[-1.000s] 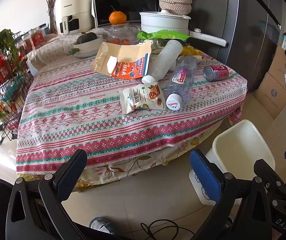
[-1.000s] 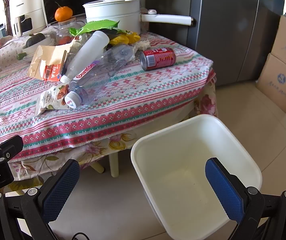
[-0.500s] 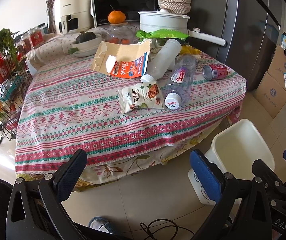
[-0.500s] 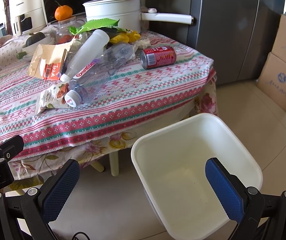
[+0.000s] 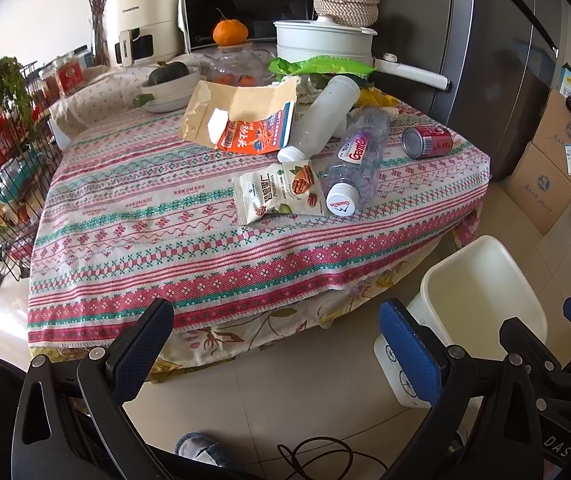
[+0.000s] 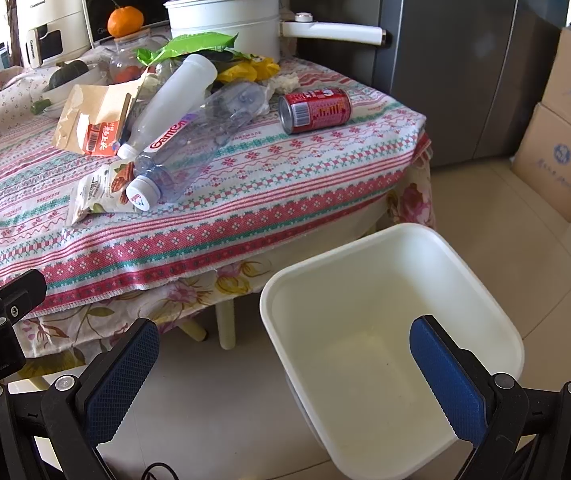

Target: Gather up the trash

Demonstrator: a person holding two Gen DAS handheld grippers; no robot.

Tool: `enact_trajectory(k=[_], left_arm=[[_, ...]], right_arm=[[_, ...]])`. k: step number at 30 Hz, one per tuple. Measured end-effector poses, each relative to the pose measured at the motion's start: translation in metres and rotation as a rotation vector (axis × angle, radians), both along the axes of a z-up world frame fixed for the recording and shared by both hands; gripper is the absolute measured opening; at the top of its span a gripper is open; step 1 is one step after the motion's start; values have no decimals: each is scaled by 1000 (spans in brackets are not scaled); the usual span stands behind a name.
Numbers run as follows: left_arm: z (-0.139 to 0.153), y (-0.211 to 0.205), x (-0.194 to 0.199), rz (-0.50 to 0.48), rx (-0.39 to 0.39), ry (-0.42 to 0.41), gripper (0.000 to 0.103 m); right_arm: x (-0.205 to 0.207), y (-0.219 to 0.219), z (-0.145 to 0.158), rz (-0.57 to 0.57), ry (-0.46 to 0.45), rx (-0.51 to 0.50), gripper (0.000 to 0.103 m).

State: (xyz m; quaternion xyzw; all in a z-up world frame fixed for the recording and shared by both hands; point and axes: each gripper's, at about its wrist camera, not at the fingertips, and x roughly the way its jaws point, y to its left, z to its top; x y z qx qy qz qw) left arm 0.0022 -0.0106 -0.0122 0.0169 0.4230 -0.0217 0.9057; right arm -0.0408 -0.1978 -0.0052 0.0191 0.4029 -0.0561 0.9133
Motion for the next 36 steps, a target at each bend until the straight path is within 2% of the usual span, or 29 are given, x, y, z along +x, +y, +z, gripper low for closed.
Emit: enact_trajectory(k=[11,19,23,28,32,36], left_arm=[[0,0,1,0,-2,8,103],[-1,11,20,18,-56,61,103],[7,7,38,-18,-63,80,103],[25,-10,67,-106,-15,66,103],[35,-26,103,-166,2,85,103],[35,-50,143,-236,-8,96,103]], right_arm=[[1,0,-1,-4,6,0,103],[19,-18,1,-15,40,14,103],[36,-31,10,7,72,82,103],[59,-42,20,33,108,165,103],[83,-51,23,57,154,226,103],[121,-66,30,34,169,226,103]])
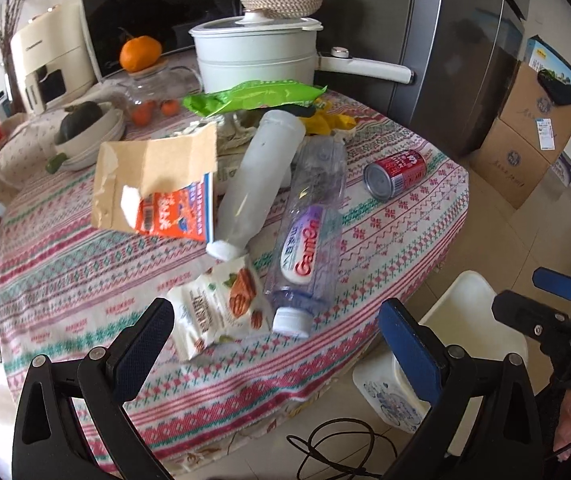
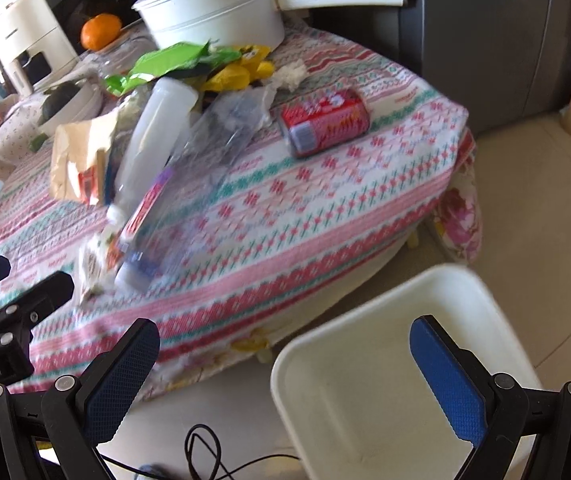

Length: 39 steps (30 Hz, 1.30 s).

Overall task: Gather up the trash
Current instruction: 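Grasp the clear Ganten water bottle with the left tool while the right tool reaches the red milk can, then close the right tool on the red milk can and lift it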

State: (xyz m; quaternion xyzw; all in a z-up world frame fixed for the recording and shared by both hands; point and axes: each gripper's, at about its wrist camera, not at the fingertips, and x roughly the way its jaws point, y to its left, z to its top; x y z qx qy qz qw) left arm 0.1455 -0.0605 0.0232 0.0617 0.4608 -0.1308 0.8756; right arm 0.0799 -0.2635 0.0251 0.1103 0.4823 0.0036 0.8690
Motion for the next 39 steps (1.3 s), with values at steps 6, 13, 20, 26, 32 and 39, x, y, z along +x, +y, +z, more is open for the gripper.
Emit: enact_trajectory(k=[6,13,20,26,32,39], left_arm=[[-29,-28,40,-42,10,55,103],[-56,-41,71,-1,92,78,94],[-71,-38,79,-25,70,125,68],[-68,-29,84,-6,4,129,66],[-58,-22,77,-4,-33,117,65],[-48,-9,66,-7,-95,104,63]], right_arm=[[66,-36,-11,-70,80,108,103],[125,-49,-32,-64,90,99,103],[172,-28,-49,98,51,-149,103],[194,-33,-63,147,49,-178,103],[200,-23,-69,193,42,-248,88],[194,-29,-57,152,24,-179,13]])
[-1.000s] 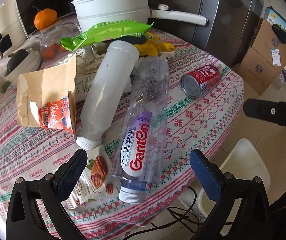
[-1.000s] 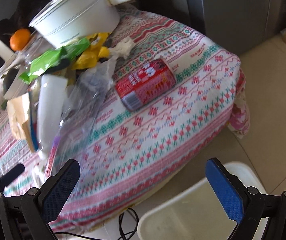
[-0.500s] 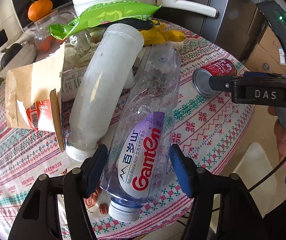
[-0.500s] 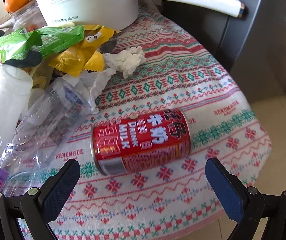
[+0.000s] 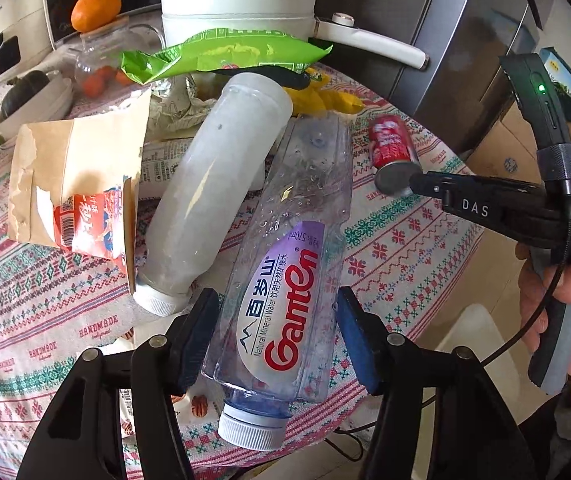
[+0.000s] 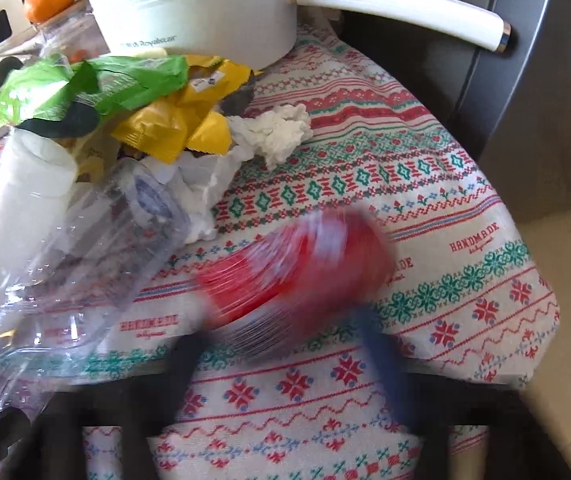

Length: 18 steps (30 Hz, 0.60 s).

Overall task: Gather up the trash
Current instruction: 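Close the right tool on the red milk can and lift it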

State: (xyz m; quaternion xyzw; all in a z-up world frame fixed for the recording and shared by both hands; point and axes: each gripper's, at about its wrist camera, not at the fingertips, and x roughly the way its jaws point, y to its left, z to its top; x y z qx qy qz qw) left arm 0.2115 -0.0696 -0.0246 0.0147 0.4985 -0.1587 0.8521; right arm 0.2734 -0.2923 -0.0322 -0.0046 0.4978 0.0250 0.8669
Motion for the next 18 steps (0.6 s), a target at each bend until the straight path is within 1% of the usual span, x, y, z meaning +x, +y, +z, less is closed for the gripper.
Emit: enact_trajectory(k=[2,3,4,5,6,8,9,10,11,14,16,18], left_arm=[[-1,-3,1,1,16,-18,63],[-3,-1,2,9,13,-10,63],[-5,2,1,12,-8,9,63],[-6,4,1,16,-26,24,63],[-6,5,0,16,-35,33,63],[-4,6,-4,11,-48,31,63],[-2,7,-6,11,-49,24,63],[0,7,-7,13,-48,14,63],[1,8,-7,17,-45,5,63],[3,10,-5,27,-60,8,62],[4,11,-5,24,-67,13,62],[4,8,-6,18,-62,6,62]], right_arm=[[-3,-2,6,-17,-17,8,14],[-4,-1,6,-10,-24,0,15],[-3,1,4,16,-23,10,24],[-2,-1,0,29,-7,35,37],[-1,-5,-3,8,7,59,43],[-6,-16,-2,-45,8,145,67],[-7,-22,1,-65,2,193,72],[-8,-28,6,-85,-17,220,80],[-6,-30,11,-100,-39,209,83],[5,-29,20,-91,-82,110,83],[18,-26,13,-54,-65,91,83],[32,-24,4,-32,-62,52,83]])
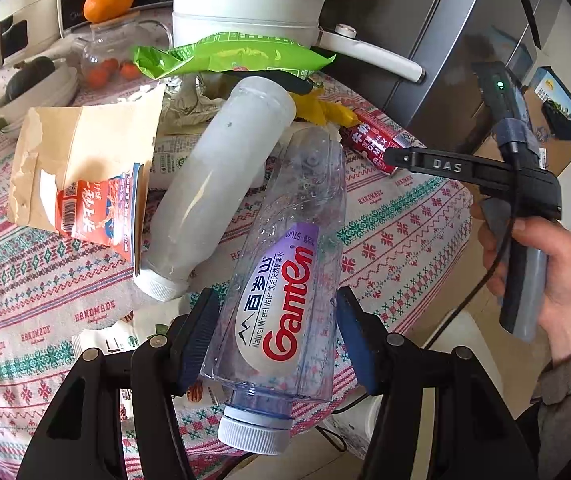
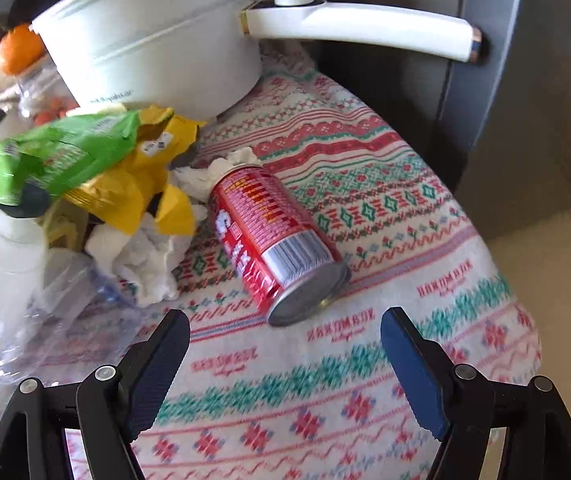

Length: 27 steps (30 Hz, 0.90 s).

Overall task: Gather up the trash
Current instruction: 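Close the right tool on the red milk can and lift it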

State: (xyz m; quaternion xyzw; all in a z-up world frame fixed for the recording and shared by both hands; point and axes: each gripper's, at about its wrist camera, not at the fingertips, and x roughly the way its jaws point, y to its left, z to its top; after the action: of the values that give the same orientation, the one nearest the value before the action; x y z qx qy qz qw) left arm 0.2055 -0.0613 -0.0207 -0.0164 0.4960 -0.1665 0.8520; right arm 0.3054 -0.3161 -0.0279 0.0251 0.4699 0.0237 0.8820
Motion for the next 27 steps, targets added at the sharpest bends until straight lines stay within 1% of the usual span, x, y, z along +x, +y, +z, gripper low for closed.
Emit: enact_trajectory(k=[2,4,9,10,11,13,15,19,24,27], left_arm=[[0,0,1,-3,8,-4,62],[-3,-2,4,-4,12,3,62],[-16,-6,11,-20,34,46,62],[-19,-6,13,-23,32,57,62],[-22,-7,14,-24,30,66,62],[-24,-8,14,-24,32,58,62],[-22,-10,13,-24,43,42,61],[-22,-5,12,-16,12,55,60],[-18,6,6,-5,-24,65,60],[-10,15,-3,2,-39,46,60]], right_arm=[[8,-2,-9,9,4,-25,83],[14,-5,-17,5,13,-29,83],[30,-5,-22,12,-23,-15,82],[31,-2,-23,22,-26,-19,73],[33,2,-25,35,-22,-34,67],[32,7,-26,37,-26,-50,66],[29,7,-26,27,-23,-10,66],[16,5,-17,-20,-7,27,65],[-7,-7,-8,-81,45,213,64],[-24,-8,-4,-113,73,290,63]])
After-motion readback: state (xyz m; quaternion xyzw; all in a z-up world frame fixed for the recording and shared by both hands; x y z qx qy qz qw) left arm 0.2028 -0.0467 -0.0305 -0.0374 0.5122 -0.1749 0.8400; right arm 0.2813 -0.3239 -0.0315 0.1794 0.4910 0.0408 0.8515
